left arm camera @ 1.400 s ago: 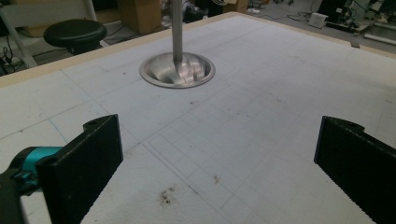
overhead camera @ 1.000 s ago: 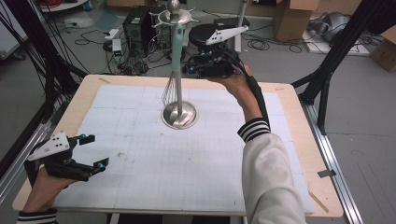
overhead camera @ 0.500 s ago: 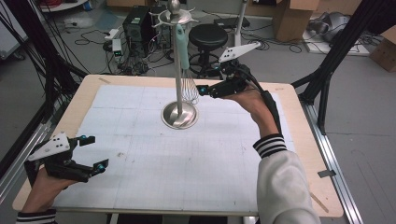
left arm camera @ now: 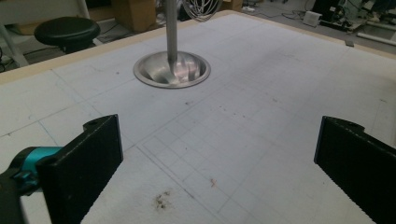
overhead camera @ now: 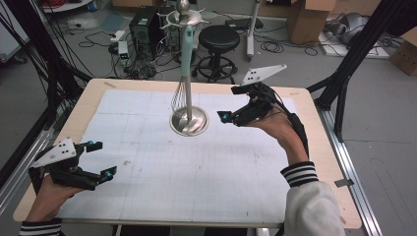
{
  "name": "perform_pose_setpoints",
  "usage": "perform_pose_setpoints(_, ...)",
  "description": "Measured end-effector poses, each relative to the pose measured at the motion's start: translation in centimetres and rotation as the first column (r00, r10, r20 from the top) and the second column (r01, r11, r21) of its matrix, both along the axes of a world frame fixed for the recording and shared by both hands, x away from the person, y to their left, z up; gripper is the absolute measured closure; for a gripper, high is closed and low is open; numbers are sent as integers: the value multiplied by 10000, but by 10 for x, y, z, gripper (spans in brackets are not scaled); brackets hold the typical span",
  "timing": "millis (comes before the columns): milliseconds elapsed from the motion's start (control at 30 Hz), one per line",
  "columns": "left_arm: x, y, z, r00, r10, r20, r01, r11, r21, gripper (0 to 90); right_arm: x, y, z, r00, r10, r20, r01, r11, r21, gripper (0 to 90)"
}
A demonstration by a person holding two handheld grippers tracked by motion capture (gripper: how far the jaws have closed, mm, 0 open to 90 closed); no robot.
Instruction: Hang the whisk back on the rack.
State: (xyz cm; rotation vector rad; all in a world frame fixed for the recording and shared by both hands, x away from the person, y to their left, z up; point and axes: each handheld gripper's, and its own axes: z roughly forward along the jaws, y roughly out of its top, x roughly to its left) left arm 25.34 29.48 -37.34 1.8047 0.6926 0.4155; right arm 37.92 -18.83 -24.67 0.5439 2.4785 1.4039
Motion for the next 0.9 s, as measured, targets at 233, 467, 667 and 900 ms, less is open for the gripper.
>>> perform_pose_setpoints(233,5,-4,0,10000,-12,5,12,10000,-55,17,-23,-30,-20,9992,-399,10,399,9989,242,4)
perform_pose_setpoints(467,9,-6,2,10000,-54,68,56,9998,-188,17,-42,-58,-46,9966,-822,3,819,9938,745,4)
perform_pose_setpoints(667,10,-5,3,9999,-42,92,45,9993,-366,17,-57,-75,-66,9938,-1115,0,1110,9892,956,4)
perform_pose_setpoints(900,11,-5,3,10000,-41,89,44,9994,-344,17,-70,-89,-94,9903,-1386,-12,1378,9831,1209,4)
